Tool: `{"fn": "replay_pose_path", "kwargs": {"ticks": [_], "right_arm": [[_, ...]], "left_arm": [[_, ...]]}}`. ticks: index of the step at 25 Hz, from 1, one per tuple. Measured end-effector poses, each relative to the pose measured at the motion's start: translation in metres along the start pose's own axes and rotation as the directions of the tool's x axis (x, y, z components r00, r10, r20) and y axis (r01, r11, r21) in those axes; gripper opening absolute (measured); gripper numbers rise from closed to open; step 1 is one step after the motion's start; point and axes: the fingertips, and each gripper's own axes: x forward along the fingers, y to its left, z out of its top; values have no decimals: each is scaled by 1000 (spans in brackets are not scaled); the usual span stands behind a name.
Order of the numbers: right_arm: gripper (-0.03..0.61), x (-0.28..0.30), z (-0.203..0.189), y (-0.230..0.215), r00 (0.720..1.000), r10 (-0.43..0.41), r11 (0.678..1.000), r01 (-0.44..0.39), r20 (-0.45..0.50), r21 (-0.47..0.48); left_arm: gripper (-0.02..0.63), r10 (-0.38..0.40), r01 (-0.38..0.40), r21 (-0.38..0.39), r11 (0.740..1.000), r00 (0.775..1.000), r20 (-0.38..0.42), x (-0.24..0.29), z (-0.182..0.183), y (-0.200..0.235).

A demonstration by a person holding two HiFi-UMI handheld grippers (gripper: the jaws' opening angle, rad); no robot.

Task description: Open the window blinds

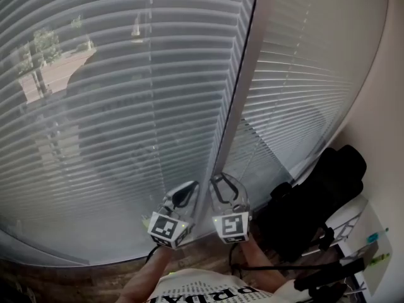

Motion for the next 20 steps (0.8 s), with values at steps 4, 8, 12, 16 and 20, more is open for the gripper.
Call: {"fn": "replay_pose_path", "kwargs": {"ticks": [4,8,12,16,20], "right_arm": [[144,3,-15,-4,1000,2,1000,-2,-17,-11],[146,6,-20,3,998,34,997,-37,-44,-63],[156,10,-35,3,995,45,999,-48,-91,-24],[153,11,-38,3,996,40,999,-42,-85,-19],[150,12,-38,2,997,29,999,-30,-72,-13]], "left_arm": [[-8,-4,4,1,1000,1000,-13,4,-9,-2],[-8,-11,10,-9,1000,1000,-27,6,-16,-4],[-8,-6,5,-18,1000,999,-43,6,-19,-5],[-8,-22,21,-26,999,998,-50,7,-27,-7],[-8,-42,41,-32,999,998,-55,10,-30,-8]]}}
